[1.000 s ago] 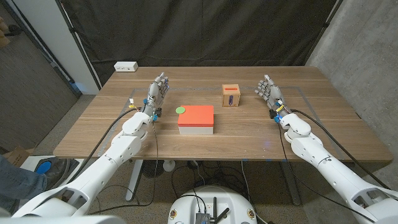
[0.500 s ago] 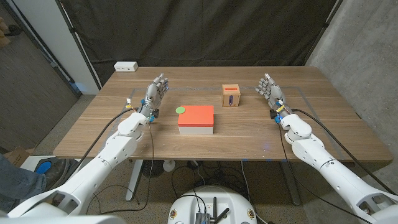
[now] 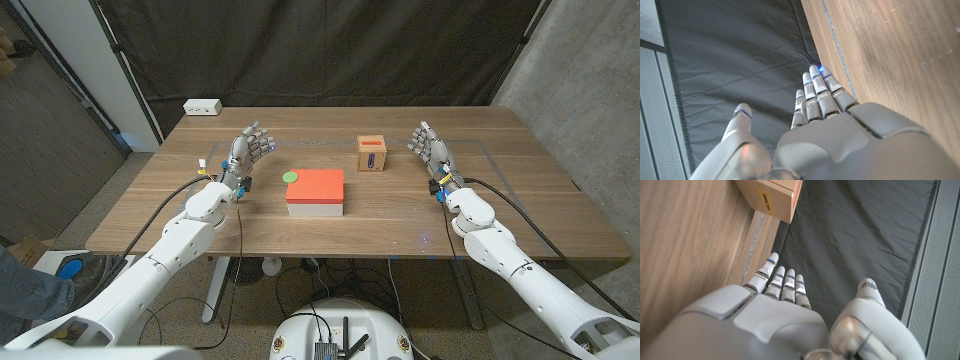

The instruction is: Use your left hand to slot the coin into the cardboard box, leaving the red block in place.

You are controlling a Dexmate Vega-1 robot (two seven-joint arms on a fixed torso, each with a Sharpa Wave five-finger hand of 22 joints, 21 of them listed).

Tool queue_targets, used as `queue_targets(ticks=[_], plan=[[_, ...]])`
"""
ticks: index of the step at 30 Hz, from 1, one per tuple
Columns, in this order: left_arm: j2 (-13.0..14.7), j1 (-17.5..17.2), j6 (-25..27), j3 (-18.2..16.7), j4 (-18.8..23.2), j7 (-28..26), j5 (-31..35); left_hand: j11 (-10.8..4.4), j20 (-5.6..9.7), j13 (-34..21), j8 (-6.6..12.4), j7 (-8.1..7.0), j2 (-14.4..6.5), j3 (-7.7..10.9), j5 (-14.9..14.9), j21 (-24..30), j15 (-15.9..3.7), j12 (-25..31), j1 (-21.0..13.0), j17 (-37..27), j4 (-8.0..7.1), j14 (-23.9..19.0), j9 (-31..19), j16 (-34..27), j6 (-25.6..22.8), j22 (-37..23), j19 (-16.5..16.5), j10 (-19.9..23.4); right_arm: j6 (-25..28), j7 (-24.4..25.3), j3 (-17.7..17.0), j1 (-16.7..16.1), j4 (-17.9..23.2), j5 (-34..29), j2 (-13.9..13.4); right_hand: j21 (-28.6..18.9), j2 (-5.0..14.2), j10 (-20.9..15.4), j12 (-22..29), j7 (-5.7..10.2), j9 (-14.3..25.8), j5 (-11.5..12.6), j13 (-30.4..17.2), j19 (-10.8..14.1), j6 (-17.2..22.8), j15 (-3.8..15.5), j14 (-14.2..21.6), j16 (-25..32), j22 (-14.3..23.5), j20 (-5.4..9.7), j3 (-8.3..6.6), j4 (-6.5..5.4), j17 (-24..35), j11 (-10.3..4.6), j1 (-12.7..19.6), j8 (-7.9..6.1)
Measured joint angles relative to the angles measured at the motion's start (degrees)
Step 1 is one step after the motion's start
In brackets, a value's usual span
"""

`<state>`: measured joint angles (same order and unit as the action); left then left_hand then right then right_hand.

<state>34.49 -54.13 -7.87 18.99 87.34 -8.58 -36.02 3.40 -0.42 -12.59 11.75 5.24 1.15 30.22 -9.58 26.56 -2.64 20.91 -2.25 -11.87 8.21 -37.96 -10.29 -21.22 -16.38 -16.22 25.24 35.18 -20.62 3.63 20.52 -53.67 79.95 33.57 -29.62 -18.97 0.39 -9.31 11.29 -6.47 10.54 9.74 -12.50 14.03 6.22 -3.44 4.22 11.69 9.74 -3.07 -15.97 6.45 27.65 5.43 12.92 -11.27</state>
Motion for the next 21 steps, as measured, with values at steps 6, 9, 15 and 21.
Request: queue_targets(ticks=[6, 9, 15, 21], plan=[[1.03, -1.5, 2.13, -0.71, 3.37, -3.2, 0.67, -3.09, 1.62, -3.13, 0.0, 0.88, -0.57, 0.73, 0.0, 9.45, -3.84, 5.64, -0.2, -2.86, 0.23, -17.38, 0.0, -8.53, -3.46, -5.73, 11.12, 16.77, -0.55, 0.95, 0.0, -0.46, 0.39, -0.48, 0.13, 0.0, 0.0, 0.0, 0.0, -0.31, 0.0, 0.0, 0.26, 0.31, 0.31, 0.0, 0.0, 0.0, 0.0, 0.31, 0.0, 0.0, -0.04, 0.0, 0.0, 0.0], [1.15, -1.73, 2.97, -0.83, 3.82, -4.38, 0.88, -5.0, 3.12, -5.88, 0.0, 1.18, -0.41, 1.75, 0.0, 14.67, -5.89, 8.92, -0.95, -5.22, 0.81, -24.52, 0.0, -13.94, -5.63, -10.03, 16.13, 25.02, -0.6, 1.16, 0.0, -0.85, 0.84, -0.57, 0.15, 0.45, 0.0, 0.0, 0.0, -0.31, 0.0, 0.0, 0.26, 0.61, 0.31, -0.31, 0.34, 0.12, 0.0, 0.01, -0.23, 0.23, -0.23, 0.0, 0.0, 0.0], [1.59, -3.1, 4.58, -1.52, 6.2, -7.1, 1.13, -8.5, 6.09, -14.82, 0.0, 1.63, 2.15, 3.51, 0.0, 25.4, -9.05, 17.1, -5.3, -13.83, 1.7, -32.85, -0.26, -26.16, -10.85, -20.36, 23.53, 38.68, -0.65, 1.85, -0.02, -1.46, 1.48, -0.78, 0.15, 0.45, 0.04, -0.61, 0.0, -0.31, 0.0, 0.0, 0.5, 0.92, 0.31, -0.36, 0.76, 0.44, 0.0, -0.3, -0.23, 0.23, -0.31, -0.01, -0.05, 0.0], [1.82, -4.68, 6.07, -2.11, 8.69, -9.51, 1.37, -12.32, 7.49, -24.05, -0.43, 0.1, 3.34, 4.42, 0.0, 31.88, -9.56, 25.13, -8.02, -20.51, 1.75, -37.49, -0.53, -33.74, -14.23, -26.35, 27.36, 43.47, -0.65, 2.68, -0.17, -2.16, 2.46, -1.12, -0.03, 0.45, 0.24, -0.92, 0.0, 0.0, -0.01, 0.0, 0.52, 1.44, 0.61, -0.23, 1.25, 0.44, -0.01, -0.41, -0.23, 0.23, -0.58, -0.31, -0.24, 0.0]])
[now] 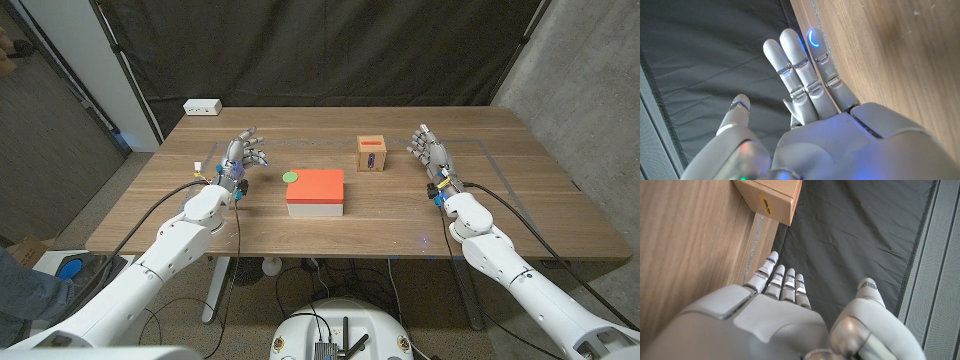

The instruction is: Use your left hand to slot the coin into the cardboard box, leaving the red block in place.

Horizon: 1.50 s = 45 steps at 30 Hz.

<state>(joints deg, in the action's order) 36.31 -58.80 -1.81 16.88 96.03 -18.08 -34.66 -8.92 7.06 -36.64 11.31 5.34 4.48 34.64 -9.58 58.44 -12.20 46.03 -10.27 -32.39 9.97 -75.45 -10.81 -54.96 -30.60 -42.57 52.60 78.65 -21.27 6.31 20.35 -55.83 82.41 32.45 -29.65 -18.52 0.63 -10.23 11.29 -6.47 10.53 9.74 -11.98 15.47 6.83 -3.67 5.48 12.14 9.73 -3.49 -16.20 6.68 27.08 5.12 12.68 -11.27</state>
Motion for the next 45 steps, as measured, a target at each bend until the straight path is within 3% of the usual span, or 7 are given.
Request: queue_targets(ticks=[4, 8, 12, 23, 29, 34, 45], plan=[[0.04, -0.16, 1.92, -0.04, 0.3, -2.77, 0.74, -2.15, 0.78, -6.4, 0.13, -1.04, 0.78, 0.79, 0.0, 4.19, 0.08, 8.1, -1.38, -4.97, -0.46, -3.07, 0.0, -5.76, -4.7, -3.56, 2.72, 2.55, 0.0, 0.32, -0.28, -0.74, 1.22, -0.15, -0.34, 0.0, 0.38, -0.08, 0.05, 0.0, 0.0, 0.0, 0.0, 0.09, 0.0, 0.0, 0.0, 0.0, 0.0, -0.09, 0.0, 0.0, 0.0, 0.08, 0.38, 0.0], [0.47, -2.03, 3.76, -0.38, 3.91, -4.58, 1.3, -2.66, 1.64, -12.72, 0.23, -2.23, 0.79, 2.88, -0.57, 11.43, 0.02, 18.85, -1.37, -14.25, -0.8, -3.58, -0.2, -14.73, -10.46, -13.31, 4.29, 2.42, 0.34, 1.39, -0.39, -1.34, 2.08, -0.59, -0.59, 0.44, 0.38, -0.32, 0.45, 0.15, 0.0, 0.0, -0.01, 0.09, 0.15, 0.0, 0.0, 0.0, 0.0, -0.09, -0.22, 0.22, 0.0, 0.29, 0.38, 0.0], [0.8, -3.12, 6.48, -0.77, 5.98, -7.84, 1.48, -2.66, 1.63, -14.82, 0.23, -2.99, 1.66, 4.81, -0.86, 15.01, 0.02, 23.16, -2.28, -17.23, -0.02, -3.58, -0.27, -18.1, -13.28, -19.04, 4.45, 2.42, 0.59, 1.86, -0.54, -2.14, 3.19, -0.74, -0.85, 0.44, 0.37, -0.52, 0.45, 0.25, 0.0, 0.0, 0.27, 0.47, 0.25, 0.0, 0.0, 0.0, 0.0, -0.07, -0.22, 0.22, -0.27, 0.09, 0.38, 0.0], [1.81, -6.67, 11.87, -3.25, 11.82, -10.72, -2.5, -2.66, 2.09, -12.2, 0.23, -3.94, 1.8, 8.06, -2.11, 14.36, 0.24, 27.24, -17.15, -14.63, 1.41, -3.35, -0.61, -20.84, -17.63, -15.68, 5.32, 2.43, 1.2, 3.4, -1.0, -4.33, 5.71, -1.22, -1.56, 0.44, 0.37, -0.93, 0.45, 0.42, 0.0, 0.0, 0.26, 0.63, 0.42, 0.0, 0.61, 0.45, 0.0, -0.22, 0.02, 0.46, -0.26, 0.11, 0.38, 0.0], [2.83, -8.73, 15.69, -5.77, 14.75, -9.25, -8.64, -2.66, 2.34, -9.23, 0.27, -4.49, 3.45, 8.04, -2.54, 14.97, 0.45, 29.39, -27.77, -12.32, 1.42, -3.56, -1.26, -22.92, -18.2, -14.99, 5.78, 2.43, 1.71, 4.23, -1.3, -5.37, 6.77, -1.5, -2.08, 0.46, 0.37, -1.44, 0.45, 0.42, 0.0, 0.0, 0.26, 0.91, 0.42, 0.0, 0.61, 0.45, 0.0, -0.5, -0.09, 0.56, -0.53, 0.0, 0.38, 0.0], [5.23, -10.01, 20.64, -8.66, 17.63, -8.55, -14.91, -2.58, 2.34, -6.7, 1.36, -5.77, 4.02, 5.94, -2.54, 15.57, 0.45, 30.89, -34.74, -10.75, 0.94, -3.56, -2.65, -24.14, -18.22, -14.16, 5.78, 2.51, 2.0, 4.5, -1.64, -6.05, 7.23, -1.56, -2.45, 0.73, 0.37, -1.63, 0.45, 0.42, 0.0, 0.0, 0.26, 0.91, 0.42, -0.23, 0.84, 0.45, 0.0, -0.5, -0.23, 0.7, -0.53, 0.19, 0.38, 0.0], [8.82, -9.65, 31.17, -10.82, 20.94, -12.16, -24.99, -2.55, 2.14, -3.66, 5.13, -8.05, 4.09, 1.27, -2.54, 17.97, 0.22, 33.37, -37.11, -7.68, 0.01, -3.78, -5.93, -25.08, -21.96, -14.59, 5.55, 2.95, 2.07, 3.47, -2.68, -6.94, 6.6, -0.47, -3.62, 0.95, 0.37, -2.04, 0.45, 0.71, -0.01, 0.23, 0.54, 1.62, 0.71, -0.24, 1.44, 0.45, -0.01, -0.6, -0.23, 0.7, -0.8, 0.0, 0.38, 0.0]])
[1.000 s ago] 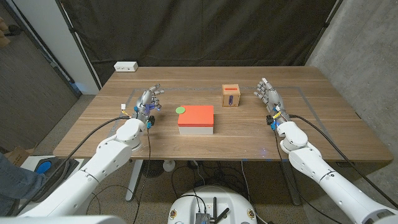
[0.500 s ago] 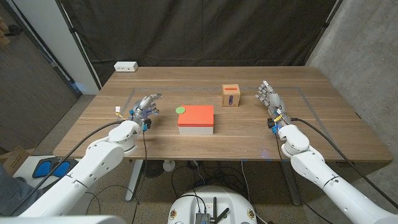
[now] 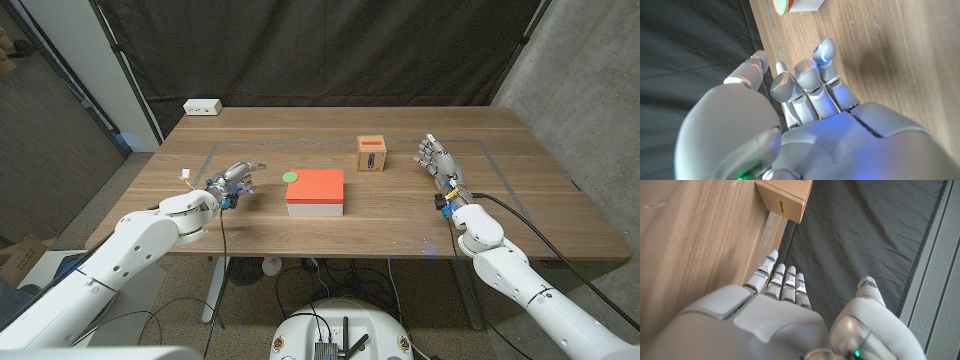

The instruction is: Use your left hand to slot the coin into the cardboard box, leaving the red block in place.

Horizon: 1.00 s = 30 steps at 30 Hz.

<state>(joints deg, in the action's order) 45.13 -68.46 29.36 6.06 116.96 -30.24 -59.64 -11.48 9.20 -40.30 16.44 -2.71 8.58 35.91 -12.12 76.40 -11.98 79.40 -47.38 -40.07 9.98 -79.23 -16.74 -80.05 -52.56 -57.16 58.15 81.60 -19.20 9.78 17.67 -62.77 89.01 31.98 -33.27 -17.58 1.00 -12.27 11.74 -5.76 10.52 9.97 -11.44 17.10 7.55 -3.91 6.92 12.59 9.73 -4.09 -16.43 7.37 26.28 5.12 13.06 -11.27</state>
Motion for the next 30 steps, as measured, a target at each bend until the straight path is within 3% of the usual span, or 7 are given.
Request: queue_targets(ticks=[6, 14, 23, 30], plan=[[2.11, 0.04, 4.87, -2.08, 2.86, -5.11, -5.36, 0.01, -0.39, 1.48, 1.83, 0.07, -0.49, -1.85, 0.0, 1.17, -0.2, 1.63, -0.1, 0.53, -0.56, -0.42, -2.4, -1.07, -0.54, -0.81, -1.05, 0.0, 0.01, -1.84, -0.78, -0.21, -0.87, 1.63, -0.91, 0.39, 0.14, -0.54, 0.35, 0.0, 0.0, 0.0, 0.0, 0.0, 0.0, 0.25, 0.39, 0.0, 0.0, 0.0, 0.0, 0.0, 0.0, 0.08, 0.13, 0.0], [4.33, 1.83, 10.15, -2.89, 3.71, -10.4, -11.93, -0.2, -0.59, 2.09, 2.85, 0.07, -1.51, -2.65, 0.0, 2.16, -0.2, 3.1, 0.91, 0.8, -1.03, -0.42, -4.38, -1.64, -0.54, -1.81, -1.66, -0.23, 0.22, -4.15, -1.71, -0.2, -2.26, 3.3, -2.25, 0.38, 0.23, -0.52, 0.35, 0.0, 0.0, 0.0, -0.01, 0.31, 0.0, 0.25, 0.38, 0.0, 0.0, -0.31, 0.23, 0.23, -0.07, 0.09, 0.23, 0.0], [6.62, 5.34, 14.14, -1.48, 2.78, -11.38, -18.33, -0.47, -0.72, 2.63, 3.07, 0.58, -2.8, -3.12, 0.0, 2.16, 0.02, 4.03, 2.24, 1.23, -0.87, -0.19, -4.67, -1.99, -0.65, -0.39, -1.95, -0.51, 0.36, -6.91, -2.26, 0.46, -4.3, 4.73, -3.45, 0.38, 0.23, -0.52, 0.35, 0.0, 0.0, 0.0, -0.01, 0.62, 0.0, 0.24, 0.38, 0.0, 0.0, 0.0, -0.01, 0.48, -0.26, 0.1, 0.23, 0.0], [8.0, 8.15, 16.2, 0.56, 1.63, -11.59, -21.84, -0.48, -0.72, 2.89, 3.07, 1.09, -2.5, -3.69, 0.0, 1.72, -0.21, 4.64, 3.22, 1.6, -0.98, 0.03, -4.51, -1.99, -0.13, 0.83, -1.95, -0.51, 0.4, -8.75, -2.47, 1.08, -5.73, 5.49, -4.1, 0.64, 0.23, -0.62, 0.35, 0.0, 0.0, 0.0, -0.01, 0.62, 0.0, 0.25, 0.38, 0.0, 0.0, 0.0, -0.02, 0.48, -0.26, -0.01, 0.23, 0.0]])
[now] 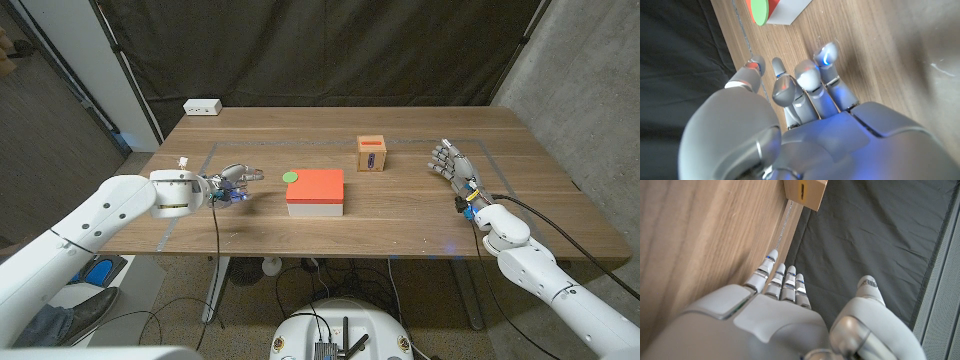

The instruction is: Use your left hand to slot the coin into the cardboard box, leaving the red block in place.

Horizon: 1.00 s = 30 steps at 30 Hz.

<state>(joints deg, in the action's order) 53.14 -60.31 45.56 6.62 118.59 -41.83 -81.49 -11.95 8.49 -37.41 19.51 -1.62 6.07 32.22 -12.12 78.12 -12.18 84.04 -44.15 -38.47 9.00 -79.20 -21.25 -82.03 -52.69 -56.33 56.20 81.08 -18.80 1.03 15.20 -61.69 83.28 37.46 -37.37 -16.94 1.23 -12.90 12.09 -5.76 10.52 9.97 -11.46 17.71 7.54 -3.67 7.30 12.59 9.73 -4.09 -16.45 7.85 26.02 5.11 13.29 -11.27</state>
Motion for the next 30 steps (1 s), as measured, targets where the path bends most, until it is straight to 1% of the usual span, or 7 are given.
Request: queue_targets(ticks=[4, 9, 14, 15, 23, 25, 30], plan=[[0.98, 3.19, 1.48, 2.56, -1.22, -0.09, -1.79, 0.0, 0.0, -0.11, -0.36, 0.32, 0.34, -0.46, 0.0, -0.23, 0.0, 0.32, 1.41, 0.21, -0.45, 0.0, 0.01, 0.0, 0.33, 0.68, 0.0, 0.0, 0.0, -1.42, -0.14, 0.39, -0.97, 0.61, -0.34, 0.2, 0.0, -0.22, 0.0, 0.0, 0.0, 0.0, 0.0, 0.0, 0.0, 0.0, 0.0, 0.0, 0.0, 0.0, 0.0, 0.0, 0.0, 0.22, 0.0, 0.0], [1.4, 6.3, 2.9, 5.14, -2.54, 0.12, -3.08, 0.0, 0.0, 0.0, -0.67, 0.32, 0.44, -0.61, 0.26, -0.73, 0.11, 0.32, 2.5, 0.47, -0.3, 0.11, 0.27, 0.0, 0.33, 1.72, 0.0, 0.0, -0.12, -2.34, -0.23, 0.7, -1.8, 0.98, -0.62, 0.2, 0.0, -0.33, 0.0, 0.0, 0.0, 0.0, 0.0, 0.0, 0.0, -0.04, 0.04, 0.0, 0.0, 0.0, 0.0, 0.0, -0.03, 0.34, 0.0, 0.0], [1.43, 9.33, 4.15, 7.63, -3.69, 0.12, -4.0, 0.0, 0.0, 0.27, -0.95, 0.92, 0.4, -0.61, 0.26, -0.9, 0.11, 0.55, 2.53, 0.73, -0.3, 0.11, 0.54, 0.0, 0.92, 2.42, 0.0, 0.0, -0.25, -3.03, -0.34, 0.84, -2.41, 1.21, -0.91, 0.42, 0.0, -0.62, 0.0, 0.0, 0.0, 0.0, -0.15, 0.31, 0.0, -0.23, 0.23, 0.0, 0.0, -0.31, 0.0, 0.0, -0.27, 0.22, 0.0, 0.0], [1.43, 9.92, 4.44, 8.15, -3.9, 0.12, -4.13, 0.0, 0.0, 0.27, -1.31, 1.11, 0.4, -0.61, 0.26, -0.9, 0.11, 0.73, 2.53, 0.69, -0.3, 0.11, 0.54, 0.0, 1.12, 2.49, 0.0, 0.0, -0.29, -3.16, -0.36, 0.85, -2.52, 1.27, -0.96, 0.42, 0.0, -0.62, 0.0, 0.0, 0.0, 0.0, -0.15, 0.31, 0.0, -0.23, 0.23, 0.0, 0.0, -0.31, 0.0, 0.0, -0.27, 0.22, 0.0, 0.0], [1.36, 13.05, 5.86, 10.95, -4.95, -0.05, -4.62, -0.12, 0.1, 0.26, -1.33, 1.23, 0.4, -0.28, 0.26, -0.9, 0.11, 0.72, 2.53, 1.06, 0.03, 0.1, 0.53, 0.0, 1.24, 3.02, 0.35, -0.12, -0.59, -3.84, -0.53, 0.93, -3.44, 1.65, -1.12, 0.42, 0.0, -0.82, 0.0, 0.0, 0.0, 0.0, -0.15, 0.52, 0.0, -0.23, 0.23, 0.0, 0.0, -0.1, 0.0, 0.0, -0.26, 0.02, 0.0, 0.0], [1.13, 14.11, 6.21, 11.89, -5.33, -0.34, -4.65, -0.12, 0.1, 0.26, -1.77, 1.46, 0.4, -0.28, 0.26, -0.9, 0.11, 0.72, 2.53, 0.98, 0.03, 0.1, 0.53, 0.0, 1.48, 3.02, 0.35, -0.13, -0.66, -3.96, -0.55, 0.97, -3.66, 1.76, -1.12, 0.64, 0.0, -0.81, 0.0, 0.31, 0.0, 0.0, -0.15, 0.87, 0.31, -0.17, 0.62, 0.0, 0.0, -0.06, 0.0, 0.0, -0.27, 0.01, 0.0, 0.0], [0.55, 15.62, 6.8, 13.45, -6.22, -0.33, -4.41, -0.01, 0.1, 0.53, -1.77, 1.53, 0.4, -0.28, 0.26, -0.9, 0.11, 0.72, 2.53, 1.06, 0.02, 0.1, 0.76, 0.0, 1.54, 3.42, 0.34, -0.44, -0.83, -4.34, -0.56, 1.11, -4.25, 2.01, -1.08, 0.64, 0.0, -0.81, 0.0, 0.31, 0.0, 0.0, -0.15, 0.91, 0.31, -0.2, 0.64, 0.19, 0.0, -0.11, 0.0, 0.0, -0.31, 0.02, 0.0, 0.0]])
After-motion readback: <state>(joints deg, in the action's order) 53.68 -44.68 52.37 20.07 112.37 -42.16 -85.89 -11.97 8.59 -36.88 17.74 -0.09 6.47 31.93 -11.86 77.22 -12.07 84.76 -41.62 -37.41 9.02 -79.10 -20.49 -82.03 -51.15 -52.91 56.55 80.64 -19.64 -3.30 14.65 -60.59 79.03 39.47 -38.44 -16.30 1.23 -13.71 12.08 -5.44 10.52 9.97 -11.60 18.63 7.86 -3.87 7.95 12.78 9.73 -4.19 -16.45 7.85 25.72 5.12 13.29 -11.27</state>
